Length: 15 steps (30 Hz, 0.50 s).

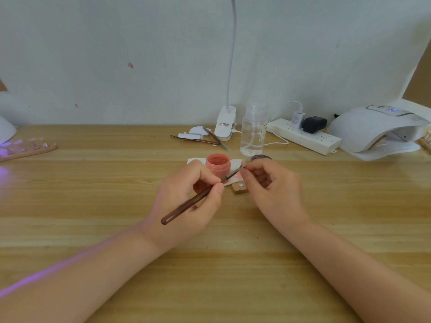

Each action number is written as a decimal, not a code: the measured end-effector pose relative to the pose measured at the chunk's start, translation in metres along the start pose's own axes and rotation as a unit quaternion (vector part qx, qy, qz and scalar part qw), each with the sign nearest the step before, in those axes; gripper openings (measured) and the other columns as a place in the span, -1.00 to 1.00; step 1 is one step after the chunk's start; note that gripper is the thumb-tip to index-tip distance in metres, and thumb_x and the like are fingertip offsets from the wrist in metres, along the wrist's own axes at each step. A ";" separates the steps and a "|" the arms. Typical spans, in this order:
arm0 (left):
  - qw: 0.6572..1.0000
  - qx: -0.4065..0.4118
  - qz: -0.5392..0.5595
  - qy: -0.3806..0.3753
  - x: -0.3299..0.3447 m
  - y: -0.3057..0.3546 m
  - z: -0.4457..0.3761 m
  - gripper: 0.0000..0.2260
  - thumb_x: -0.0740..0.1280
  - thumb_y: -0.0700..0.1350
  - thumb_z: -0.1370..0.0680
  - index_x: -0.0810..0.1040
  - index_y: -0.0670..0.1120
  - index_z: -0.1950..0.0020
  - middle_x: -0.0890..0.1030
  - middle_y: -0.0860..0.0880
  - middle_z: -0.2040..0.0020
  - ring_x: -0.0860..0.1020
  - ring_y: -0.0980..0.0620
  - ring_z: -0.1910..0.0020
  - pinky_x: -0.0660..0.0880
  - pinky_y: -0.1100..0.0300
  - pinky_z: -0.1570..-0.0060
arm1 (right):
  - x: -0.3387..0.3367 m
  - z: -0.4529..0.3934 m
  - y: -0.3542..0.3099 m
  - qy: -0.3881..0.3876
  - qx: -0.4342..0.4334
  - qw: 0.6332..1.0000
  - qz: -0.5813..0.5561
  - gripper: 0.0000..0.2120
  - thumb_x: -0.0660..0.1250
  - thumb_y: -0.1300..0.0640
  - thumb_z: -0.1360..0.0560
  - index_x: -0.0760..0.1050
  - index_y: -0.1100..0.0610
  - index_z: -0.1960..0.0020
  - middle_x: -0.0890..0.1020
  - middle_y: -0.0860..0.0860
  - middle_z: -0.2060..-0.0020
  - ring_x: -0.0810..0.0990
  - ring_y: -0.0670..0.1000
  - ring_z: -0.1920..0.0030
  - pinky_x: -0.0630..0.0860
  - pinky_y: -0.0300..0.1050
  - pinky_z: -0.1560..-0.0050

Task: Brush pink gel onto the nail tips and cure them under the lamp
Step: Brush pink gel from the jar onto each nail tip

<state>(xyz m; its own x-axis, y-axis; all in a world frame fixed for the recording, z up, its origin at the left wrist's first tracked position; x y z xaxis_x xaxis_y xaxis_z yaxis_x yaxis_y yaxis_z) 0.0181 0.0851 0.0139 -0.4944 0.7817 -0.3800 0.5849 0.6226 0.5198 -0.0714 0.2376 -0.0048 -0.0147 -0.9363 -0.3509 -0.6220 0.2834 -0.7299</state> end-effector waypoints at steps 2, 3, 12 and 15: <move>1.000 0.006 0.017 0.011 -0.001 0.001 0.000 -0.95 0.29 -0.12 -0.47 0.46 -0.04 0.20 0.51 0.05 0.32 0.47 0.14 0.32 0.38 0.37 0.28 | 0.000 0.000 0.000 -0.002 -0.001 1.000 -0.001 -0.95 0.42 0.20 -0.46 0.62 0.07 0.13 0.64 -0.12 0.32 0.60 -0.10 0.28 0.57 0.02 0.10; 1.000 0.004 0.020 0.018 -0.001 0.002 0.000 -0.95 0.29 -0.12 -0.47 0.46 -0.03 0.20 0.51 0.06 0.32 0.47 0.15 0.31 0.37 0.41 0.26 | 0.000 0.000 -0.001 -0.003 -0.002 1.000 0.001 -0.96 0.42 0.20 -0.46 0.62 0.07 0.13 0.64 -0.12 0.32 0.60 -0.10 0.28 0.57 0.02 0.10; 0.999 -0.040 0.003 0.003 0.003 -0.002 0.000 -0.94 0.37 -0.15 -0.47 0.56 -0.13 0.13 0.55 0.10 0.29 0.50 0.21 0.27 0.38 0.45 0.25 | 0.000 0.000 -0.001 -0.002 0.002 1.000 0.003 -0.96 0.42 0.20 -0.46 0.62 0.08 0.13 0.64 -0.13 0.31 0.60 -0.13 0.27 0.57 -0.06 0.10; 0.999 -0.025 0.025 -0.011 0.000 -0.001 0.001 -0.93 0.30 -0.09 -0.47 0.48 -0.06 0.19 0.52 0.03 0.28 0.47 0.16 0.31 0.37 0.43 0.27 | -0.001 0.000 -0.001 0.004 0.001 1.000 0.000 -0.90 0.41 0.22 -0.46 0.60 0.02 0.16 0.63 -0.13 0.32 0.59 -0.15 0.28 0.57 -0.13 0.14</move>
<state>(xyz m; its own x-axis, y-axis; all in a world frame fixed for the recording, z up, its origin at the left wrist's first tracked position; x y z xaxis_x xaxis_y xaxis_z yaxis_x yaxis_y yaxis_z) 0.0179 0.0848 0.0125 -0.4500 0.8132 -0.3689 0.5760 0.5801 0.5760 -0.0707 0.2378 -0.0035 -0.0204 -0.9380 -0.3461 -0.6209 0.2832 -0.7310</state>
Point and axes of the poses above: each hand's wrist, its own z-axis away from the middle knuckle, its own x-axis out of the palm, y = z × x, the point moved 2 cm from there along -z, towards the middle knuckle
